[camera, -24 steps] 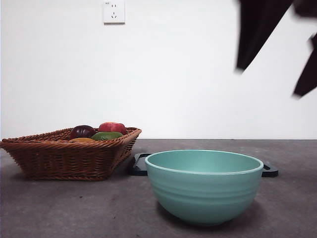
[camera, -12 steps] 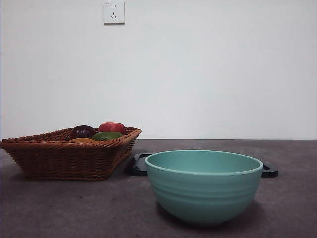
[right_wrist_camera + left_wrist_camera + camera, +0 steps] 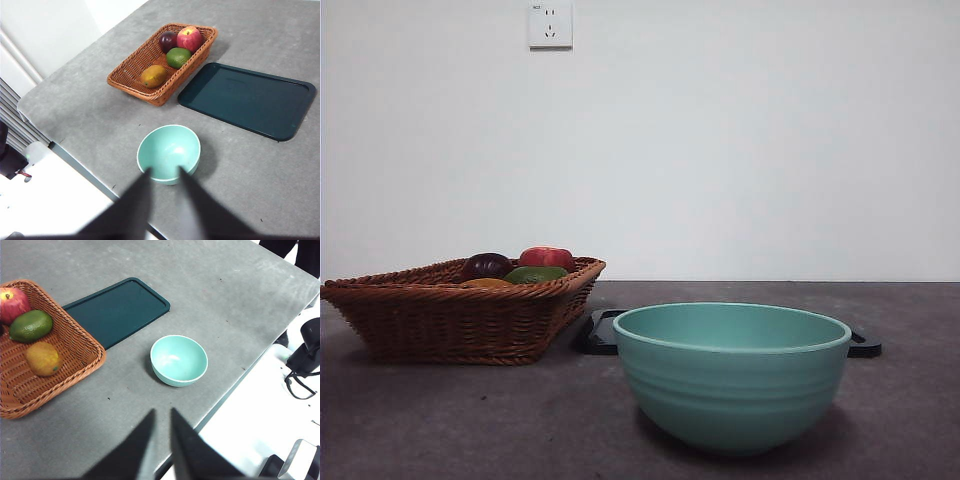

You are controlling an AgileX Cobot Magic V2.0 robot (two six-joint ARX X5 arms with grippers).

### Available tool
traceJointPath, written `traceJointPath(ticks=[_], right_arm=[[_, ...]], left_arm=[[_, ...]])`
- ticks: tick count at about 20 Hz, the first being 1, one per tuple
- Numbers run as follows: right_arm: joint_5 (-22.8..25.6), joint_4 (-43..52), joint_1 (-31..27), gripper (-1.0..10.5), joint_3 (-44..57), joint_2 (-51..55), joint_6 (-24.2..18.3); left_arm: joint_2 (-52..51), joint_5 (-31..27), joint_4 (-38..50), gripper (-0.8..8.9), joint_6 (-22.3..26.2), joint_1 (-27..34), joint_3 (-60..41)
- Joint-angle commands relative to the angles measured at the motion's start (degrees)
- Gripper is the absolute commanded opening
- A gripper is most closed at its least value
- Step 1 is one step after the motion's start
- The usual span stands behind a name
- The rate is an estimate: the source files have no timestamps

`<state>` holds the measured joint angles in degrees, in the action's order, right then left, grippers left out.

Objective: Pick up the wifruite, put it on the bowl, pick up the plate, put it on desk

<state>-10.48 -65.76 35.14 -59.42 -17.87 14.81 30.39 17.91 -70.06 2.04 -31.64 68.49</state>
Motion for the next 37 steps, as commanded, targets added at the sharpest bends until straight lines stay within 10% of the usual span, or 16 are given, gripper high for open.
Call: traceJointPath(ticks=[1,11,16,22,26,37], right_arm=[[0.0,0.48,0.33,0.1,-0.66,-0.28,-0.61],[0.0,0.52,0.35,0.1,-0.66,-0.28,-0.61],[0.0,0.52,0.35,0.1,-0.66,-0.28,-0.61],[0.02,0.52,0.35,0.1,-0.66,-0.28,-0.61],[0.0,0.52,0.35,0.1,-0.66,-0.28,-0.61],[0.0,0.55,0.35,0.1,-0.66,-0.28,-0.61]], left_arm=[[0.13,0.15,0.7,0.09,-0.13,-0.37,0.55],[0.13,0.15,0.72,0.09,-0.13,-0.35,0.55],[-0.48,0.33,2.58,0.09,0.28,12.31,-2.29],[-13.57,0.07,35.54,0.09,-2.93,27.45,-31.32],[-23.82,-10.27,53.68,0.09,-5.44,28.74,-50.21],[-30.08,-19.71,57.31,0.09,-7.26,28.85,-64.89]])
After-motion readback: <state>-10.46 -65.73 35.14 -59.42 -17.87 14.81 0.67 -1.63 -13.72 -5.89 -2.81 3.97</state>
